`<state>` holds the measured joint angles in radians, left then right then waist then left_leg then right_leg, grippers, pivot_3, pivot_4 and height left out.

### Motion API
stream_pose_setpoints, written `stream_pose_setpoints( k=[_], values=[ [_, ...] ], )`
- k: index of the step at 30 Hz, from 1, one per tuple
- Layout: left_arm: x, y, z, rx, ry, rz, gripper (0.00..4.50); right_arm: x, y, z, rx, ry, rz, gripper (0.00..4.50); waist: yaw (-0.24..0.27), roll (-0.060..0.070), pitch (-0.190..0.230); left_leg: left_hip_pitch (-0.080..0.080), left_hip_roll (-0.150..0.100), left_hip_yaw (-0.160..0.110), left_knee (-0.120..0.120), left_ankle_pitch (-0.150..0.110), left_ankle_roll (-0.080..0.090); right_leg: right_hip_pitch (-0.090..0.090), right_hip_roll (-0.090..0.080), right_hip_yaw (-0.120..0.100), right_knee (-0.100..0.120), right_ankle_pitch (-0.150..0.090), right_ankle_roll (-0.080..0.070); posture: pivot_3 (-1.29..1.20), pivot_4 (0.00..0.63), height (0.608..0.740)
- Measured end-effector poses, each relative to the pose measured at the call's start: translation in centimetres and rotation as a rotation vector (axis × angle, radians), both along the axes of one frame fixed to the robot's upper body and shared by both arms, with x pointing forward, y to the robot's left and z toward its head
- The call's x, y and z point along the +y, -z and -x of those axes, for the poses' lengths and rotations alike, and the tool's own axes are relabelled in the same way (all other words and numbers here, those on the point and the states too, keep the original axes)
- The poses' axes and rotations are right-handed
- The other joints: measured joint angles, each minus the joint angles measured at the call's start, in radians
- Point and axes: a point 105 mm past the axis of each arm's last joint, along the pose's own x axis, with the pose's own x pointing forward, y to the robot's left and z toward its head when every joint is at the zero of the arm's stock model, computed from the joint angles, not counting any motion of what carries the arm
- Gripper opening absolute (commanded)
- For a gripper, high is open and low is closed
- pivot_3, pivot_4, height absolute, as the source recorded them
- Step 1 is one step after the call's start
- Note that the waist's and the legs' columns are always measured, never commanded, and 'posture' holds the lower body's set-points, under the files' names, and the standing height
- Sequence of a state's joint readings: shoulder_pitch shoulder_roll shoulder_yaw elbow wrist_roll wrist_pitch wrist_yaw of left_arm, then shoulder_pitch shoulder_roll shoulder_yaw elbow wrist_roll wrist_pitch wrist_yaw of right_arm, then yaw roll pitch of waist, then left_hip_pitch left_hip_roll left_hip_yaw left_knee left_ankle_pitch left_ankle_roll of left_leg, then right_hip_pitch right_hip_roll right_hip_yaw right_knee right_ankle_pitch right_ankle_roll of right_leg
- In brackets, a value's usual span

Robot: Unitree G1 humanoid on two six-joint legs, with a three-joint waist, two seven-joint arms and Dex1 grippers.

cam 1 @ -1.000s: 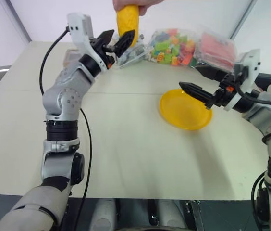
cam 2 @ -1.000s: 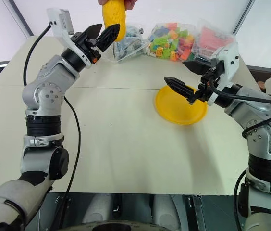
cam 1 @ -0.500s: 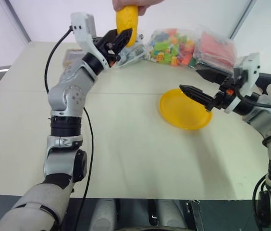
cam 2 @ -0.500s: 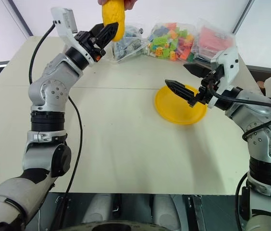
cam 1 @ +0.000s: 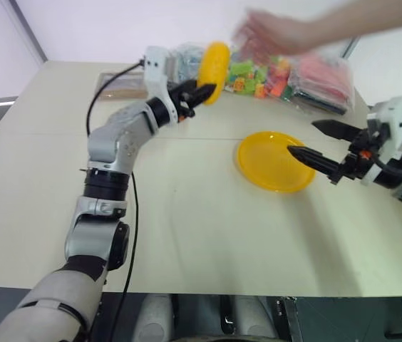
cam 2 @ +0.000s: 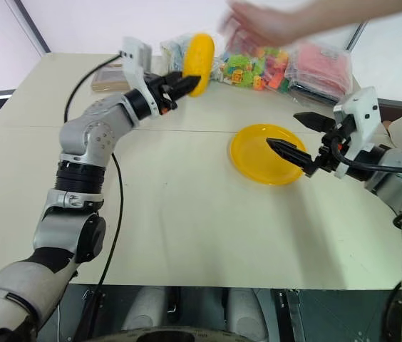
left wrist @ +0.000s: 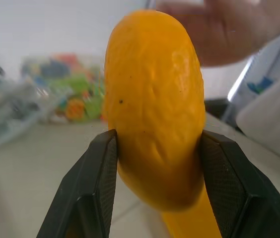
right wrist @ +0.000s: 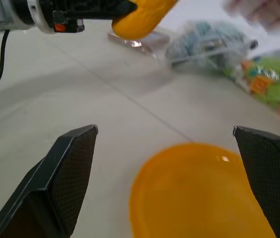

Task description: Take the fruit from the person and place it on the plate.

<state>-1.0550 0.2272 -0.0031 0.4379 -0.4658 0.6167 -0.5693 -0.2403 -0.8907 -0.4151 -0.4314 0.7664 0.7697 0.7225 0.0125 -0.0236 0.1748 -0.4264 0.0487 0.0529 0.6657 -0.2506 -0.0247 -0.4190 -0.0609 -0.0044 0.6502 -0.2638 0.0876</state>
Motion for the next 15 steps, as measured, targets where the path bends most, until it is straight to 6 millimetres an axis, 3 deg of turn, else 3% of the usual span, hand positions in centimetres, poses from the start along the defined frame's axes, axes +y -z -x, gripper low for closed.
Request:
stream_pose_setpoints(
  k=[4, 7, 10, 15],
  values=[
    [-4.0, 1.4, -0.1, 0.024, 0.144, -0.145, 2.27, -0.4, 0.3, 0.5, -0.002, 0.029, 0.002, 4.5, 0.002, 0.0, 0.0, 0.0, 0.0, 0.0, 0.0, 0.0, 0.0, 0.0, 0.0, 0.0, -0.001, 0.0, 0.0, 0.0, 0.15, 0.731],
    [-7.1, 3.8, 0.7, 0.076, 0.257, -0.21, 2.27, -0.2, -0.4, 1.0, -0.045, 0.044, 0.005, 4.5, 0.001, 0.0, 0.0, -0.001, -0.001, 0.0, 0.0, 0.0, 0.001, 0.0, 0.0, 0.0, -0.001, 0.0, 0.0, 0.0, 0.15, 0.731],
    [-8.6, 6.0, 1.2, 0.133, 0.317, -0.255, 2.27, -0.1, -0.3, 1.3, -0.053, 0.064, 0.0, 4.5, -0.006, 0.0, 0.0, -0.001, 0.0, 0.0, -0.001, -0.001, 0.002, -0.002, 0.001, 0.001, -0.001, 0.0, 0.0, 0.0, 0.15, 0.731],
    [-10.9, 7.6, 1.8, 0.122, 0.352, -0.32, 2.27, -0.2, -0.3, 1.8, -0.069, 0.108, -0.011, 4.5, 0.0, 0.0, 0.0, -0.001, 0.0, 0.0, -0.001, -0.001, 0.002, -0.002, 0.0, 0.001, -0.001, 0.0, 0.0, 0.0, 0.15, 0.731]
  ],
)
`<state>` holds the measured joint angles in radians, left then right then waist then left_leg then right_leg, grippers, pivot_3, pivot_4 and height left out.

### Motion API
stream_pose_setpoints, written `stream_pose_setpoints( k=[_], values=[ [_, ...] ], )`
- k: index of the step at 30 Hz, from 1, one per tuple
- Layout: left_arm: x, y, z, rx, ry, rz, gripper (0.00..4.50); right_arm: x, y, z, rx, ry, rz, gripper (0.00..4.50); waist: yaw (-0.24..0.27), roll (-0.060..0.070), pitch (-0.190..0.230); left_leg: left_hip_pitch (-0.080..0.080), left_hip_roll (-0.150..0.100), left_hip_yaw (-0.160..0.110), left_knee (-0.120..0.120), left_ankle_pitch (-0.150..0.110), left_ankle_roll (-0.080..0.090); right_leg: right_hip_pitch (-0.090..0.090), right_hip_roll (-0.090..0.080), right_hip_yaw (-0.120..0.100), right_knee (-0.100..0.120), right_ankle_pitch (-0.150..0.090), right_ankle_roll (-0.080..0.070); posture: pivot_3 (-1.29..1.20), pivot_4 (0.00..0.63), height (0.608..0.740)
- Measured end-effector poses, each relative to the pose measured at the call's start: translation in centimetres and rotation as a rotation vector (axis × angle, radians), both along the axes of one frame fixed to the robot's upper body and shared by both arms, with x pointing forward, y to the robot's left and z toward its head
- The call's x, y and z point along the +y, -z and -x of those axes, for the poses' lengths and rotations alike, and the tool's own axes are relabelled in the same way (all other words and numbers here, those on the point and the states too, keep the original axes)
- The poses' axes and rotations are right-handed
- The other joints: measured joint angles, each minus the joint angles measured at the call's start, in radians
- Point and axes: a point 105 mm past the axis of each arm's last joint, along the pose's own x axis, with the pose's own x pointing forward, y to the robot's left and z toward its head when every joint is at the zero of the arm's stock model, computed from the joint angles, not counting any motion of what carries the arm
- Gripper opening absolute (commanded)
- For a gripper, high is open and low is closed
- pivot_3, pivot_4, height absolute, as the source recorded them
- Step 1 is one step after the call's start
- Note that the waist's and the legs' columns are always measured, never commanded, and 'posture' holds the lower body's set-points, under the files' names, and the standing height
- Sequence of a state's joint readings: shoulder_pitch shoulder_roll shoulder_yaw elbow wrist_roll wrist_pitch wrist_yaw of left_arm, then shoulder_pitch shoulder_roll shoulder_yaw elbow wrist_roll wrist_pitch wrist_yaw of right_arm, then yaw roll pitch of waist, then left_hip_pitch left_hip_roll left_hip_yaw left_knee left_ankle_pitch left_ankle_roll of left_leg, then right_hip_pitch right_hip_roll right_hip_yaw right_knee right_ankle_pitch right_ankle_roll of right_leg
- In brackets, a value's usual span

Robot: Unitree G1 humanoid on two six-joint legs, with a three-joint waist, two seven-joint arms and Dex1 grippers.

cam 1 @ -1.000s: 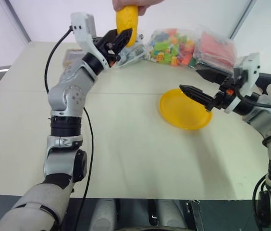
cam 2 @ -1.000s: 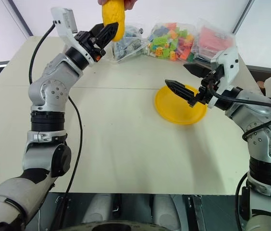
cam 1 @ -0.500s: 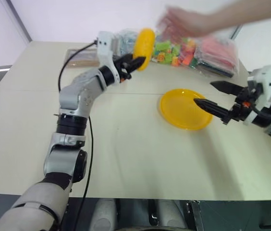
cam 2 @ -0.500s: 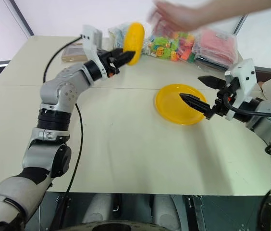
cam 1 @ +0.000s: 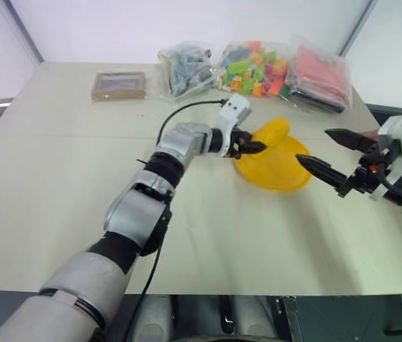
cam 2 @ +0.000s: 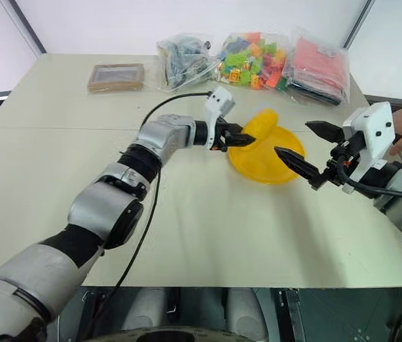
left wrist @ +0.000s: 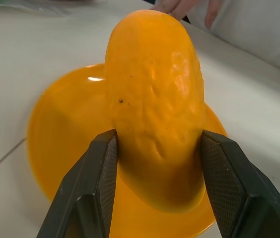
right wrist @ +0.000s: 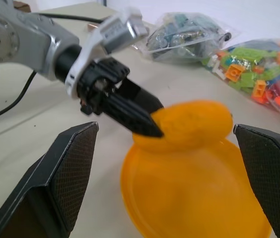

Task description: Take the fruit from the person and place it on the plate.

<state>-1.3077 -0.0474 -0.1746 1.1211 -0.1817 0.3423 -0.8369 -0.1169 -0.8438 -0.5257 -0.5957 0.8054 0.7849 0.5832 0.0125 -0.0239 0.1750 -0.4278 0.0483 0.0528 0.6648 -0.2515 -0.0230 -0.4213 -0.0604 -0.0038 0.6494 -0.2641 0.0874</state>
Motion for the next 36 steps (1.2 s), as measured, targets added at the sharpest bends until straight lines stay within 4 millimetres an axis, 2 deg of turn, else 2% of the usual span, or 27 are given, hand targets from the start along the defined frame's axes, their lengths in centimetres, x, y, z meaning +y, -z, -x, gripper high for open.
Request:
stream_pose_setpoints(
  k=[4, 5, 6, 8, 9, 15, 17, 20, 21, 24, 27, 31, 33, 36],
  values=[
    [-0.3, 1.4, 0.0, -0.011, -0.009, -0.041, 2.27, 0.1, 0.1, 0.5, 0.001, 0.015, 0.0, 4.5, -0.001, 0.0, 0.0, 0.0, 0.0, 0.0, 0.0, 0.0, 0.0, 0.0, 0.0, 0.0, 0.0, 0.0, 0.0, 0.0, 0.15, 0.731],
    [-0.3, 1.6, 0.0, -0.014, -0.012, -0.048, 2.98, 0.0, 0.2, 0.5, 0.003, 0.021, -0.001, 4.5, -0.001, 0.0, 0.0, 0.0, 0.0, 0.0, 0.0, 0.0, 0.0, 0.0, 0.0, 0.0, 0.0, 0.0, 0.0, 0.0, 0.15, 0.731],
    [-0.3, 1.7, 0.0, -0.017, -0.011, -0.053, 3.28, 0.0, 0.2, 0.5, 0.003, 0.029, -0.001, 4.5, -0.001, 0.0, 0.0, 0.0, 0.0, 0.0, 0.0, 0.0, 0.0, 0.0, 0.0, 0.0, 0.0, 0.0, 0.0, 0.0, 0.15, 0.731],
    [-0.5, 1.7, 0.1, -0.026, -0.002, -0.051, 4.19, -0.1, 0.1, 0.6, -0.003, 0.037, 0.0, 4.5, 0.0, 0.0, 0.0, 0.0, 0.0, 0.0, 0.0, 0.0, 0.0, 0.0, 0.0, 0.0, 0.0, 0.0, 0.0, 0.0, 0.15, 0.731],
    [-0.5, 1.7, 0.1, -0.029, 0.001, -0.055, 4.35, -0.1, 0.0, 0.6, -0.004, 0.038, -0.002, 4.5, 0.0, 0.0, 0.0, 0.0, 0.0, 0.0, 0.0, 0.0, 0.0, 0.0, 0.0, 0.0, 0.0, 0.0, 0.0, 0.0, 0.15, 0.731],
    [0.2, 1.1, -0.2, -0.027, 0.003, -0.015, 4.35, 0.0, -0.1, 0.5, -0.008, 0.034, -0.009, 4.5, -0.002, 0.0, 0.0, 0.0, 0.0, 0.0, 0.0, 0.0, 0.0, 0.0, 0.0, 0.0, 0.0, 0.0, 0.0, 0.0, 0.15, 0.731],
    [0.8, 0.4, -0.4, -0.033, 0.002, 0.014, 4.35, 0.3, -0.3, 0.4, -0.013, 0.022, -0.007, 4.5, -0.003, 0.0, 0.0, 0.0, 0.0, 0.0, 0.0, 0.0, 0.0, 0.0, 0.0, 0.0, 0.0, 0.0, 0.0, 0.0, 0.15, 0.731],
    [2.7, -2.9, -1.2, -0.127, -0.001, 0.073, 4.35, 0.8, 0.2, 0.2, 0.009, -0.008, -0.002, 4.5, -0.005, 0.0, 0.0, 0.0, 0.001, 0.0, 0.0, 0.0, 0.0, 0.0, 0.0, 0.0, 0.0, 0.0, 0.0, 0.0, 0.15, 0.731],
    [3.8, -4.4, -1.4, -0.193, -0.008, 0.092, 4.35, 0.8, 0.6, 0.0, 0.023, -0.014, 0.009, 4.5, -0.005, 0.001, 0.0, 0.0, 0.001, 0.0, -0.001, 0.0, 0.0, 0.0, 0.0, 0.0, 0.001, 0.0, 0.0, 0.0, 0.15, 0.731],
    [7.0, -6.7, -1.1, -0.336, -0.043, 0.095, 4.35, 0.9, 1.5, -0.4, 0.048, -0.022, 0.036, 4.5, -0.008, 0.001, -0.001, 0.0, 0.001, 0.0, -0.001, 0.0, 0.0, 0.0, 0.0, 0.001, 0.001, 0.0, 0.0, 0.0, 0.15, 0.731],
    [10.1, -7.2, 0.4, -0.365, -0.085, 0.082, 4.35, 0.8, 2.4, -0.9, 0.071, -0.022, 0.053, 4.5, -0.008, 0.001, -0.001, 0.0, 0.001, 0.0, 0.0, 0.0, 0.0, 0.0, 0.0, 0.001, 0.002, 0.0, 0.0, 0.0, 0.15, 0.731],
    [13.7, -6.7, 2.9, -0.391, -0.154, 0.028, 4.35, 0.2, 4.3, -1.4, 0.114, -0.016, 0.138, 4.5, -0.001, 0.001, -0.001, 0.001, 0.001, 0.0, 0.001, 0.0, -0.001, 0.001, 0.0, 0.001, 0.002, 0.0, 0.0, 0.0, 0.15, 0.731],
    [15.0, -6.7, 3.7, -0.385, -0.218, 0.029, 4.35, 0.0, 4.8, -1.6, 0.128, -0.022, 0.144, 4.5, 0.0, 0.001, -0.001, 0.001, 0.001, 0.0, 0.002, 0.0, 0.0, 0.001, -0.001, 0.001, 0.002, 0.0, 0.0, 0.0, 0.15, 0.731],
    [16.4, -7.0, 6.1, -0.396, -0.267, 0.074, 4.35, -0.4, 4.7, -2.0, 0.122, -0.029, 0.148, 4.5, -0.003, 0.001, -0.001, 0.002, 0.001, -0.001, 0.002, 0.0, 0.0, 0.002, -0.001, 0.001, 0.002, 0.0, 0.0, 0.0, 0.15, 0.731]
  ],
)
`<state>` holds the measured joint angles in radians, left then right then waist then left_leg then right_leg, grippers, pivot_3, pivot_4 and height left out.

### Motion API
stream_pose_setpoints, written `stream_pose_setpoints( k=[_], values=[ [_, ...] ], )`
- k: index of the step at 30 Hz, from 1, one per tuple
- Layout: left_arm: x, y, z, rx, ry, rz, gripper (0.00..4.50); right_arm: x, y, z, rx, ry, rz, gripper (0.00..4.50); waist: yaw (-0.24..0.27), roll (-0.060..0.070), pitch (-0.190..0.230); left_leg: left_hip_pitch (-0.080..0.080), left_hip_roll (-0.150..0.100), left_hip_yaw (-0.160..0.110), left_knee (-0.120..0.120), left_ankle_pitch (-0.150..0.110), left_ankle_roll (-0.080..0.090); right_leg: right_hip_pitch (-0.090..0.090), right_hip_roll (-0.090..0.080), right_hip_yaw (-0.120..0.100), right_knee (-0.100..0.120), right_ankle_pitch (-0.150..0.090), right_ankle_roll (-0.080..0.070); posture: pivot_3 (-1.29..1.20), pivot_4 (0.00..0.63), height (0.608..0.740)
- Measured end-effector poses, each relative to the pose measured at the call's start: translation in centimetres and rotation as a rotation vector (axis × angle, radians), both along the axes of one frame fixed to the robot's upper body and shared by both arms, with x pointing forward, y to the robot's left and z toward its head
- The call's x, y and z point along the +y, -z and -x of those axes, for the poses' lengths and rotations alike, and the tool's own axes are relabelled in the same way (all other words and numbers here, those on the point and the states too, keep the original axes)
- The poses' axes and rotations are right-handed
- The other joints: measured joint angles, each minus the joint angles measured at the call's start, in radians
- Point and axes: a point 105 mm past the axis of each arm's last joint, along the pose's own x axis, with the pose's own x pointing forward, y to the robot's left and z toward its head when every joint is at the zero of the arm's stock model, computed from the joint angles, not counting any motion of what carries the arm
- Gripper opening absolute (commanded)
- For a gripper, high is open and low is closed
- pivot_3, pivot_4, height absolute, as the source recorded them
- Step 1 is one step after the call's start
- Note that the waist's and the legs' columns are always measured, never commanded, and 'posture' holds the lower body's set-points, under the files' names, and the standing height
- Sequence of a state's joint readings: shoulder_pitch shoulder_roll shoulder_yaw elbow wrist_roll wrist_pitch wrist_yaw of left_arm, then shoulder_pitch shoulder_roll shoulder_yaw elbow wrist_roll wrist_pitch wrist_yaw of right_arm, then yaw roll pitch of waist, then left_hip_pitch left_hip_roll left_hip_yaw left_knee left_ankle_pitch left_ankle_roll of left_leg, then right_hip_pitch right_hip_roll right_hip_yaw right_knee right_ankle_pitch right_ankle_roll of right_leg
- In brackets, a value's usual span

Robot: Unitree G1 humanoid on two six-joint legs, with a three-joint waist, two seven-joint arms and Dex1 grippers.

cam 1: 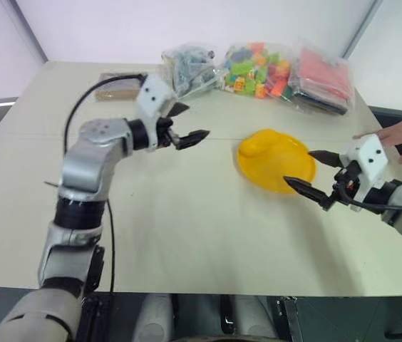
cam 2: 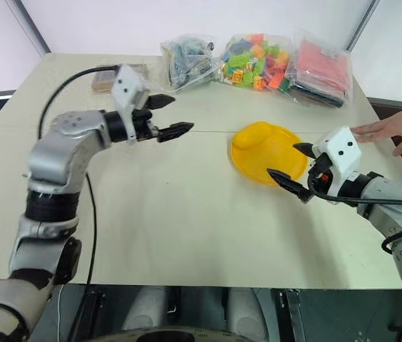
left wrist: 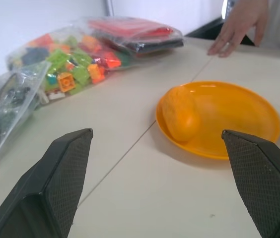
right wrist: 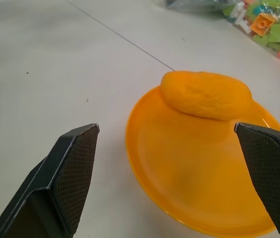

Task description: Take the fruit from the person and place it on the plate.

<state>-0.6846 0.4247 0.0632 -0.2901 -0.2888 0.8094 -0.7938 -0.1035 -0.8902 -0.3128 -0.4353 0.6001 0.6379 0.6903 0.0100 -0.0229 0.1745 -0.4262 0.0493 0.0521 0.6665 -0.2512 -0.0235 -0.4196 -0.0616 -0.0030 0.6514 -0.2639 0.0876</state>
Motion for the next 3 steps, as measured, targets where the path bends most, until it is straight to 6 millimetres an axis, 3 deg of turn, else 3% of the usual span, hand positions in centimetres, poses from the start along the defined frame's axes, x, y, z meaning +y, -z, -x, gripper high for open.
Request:
stream_pose_setpoints(
  k=[3],
  values=[
    [0.3, -0.4, 2.9, -0.007, 0.03, 0.092, 4.35, -0.3, 0.4, -0.3, 0.016, -0.011, 0.002, 4.5, 0.0, 0.0, 0.0, 0.001, 0.0, 0.0, 0.0, 0.0, 0.0, 0.001, 0.0, 0.0, 0.0, 0.0, 0.0, 0.0, 0.15, 0.731]
  ],
)
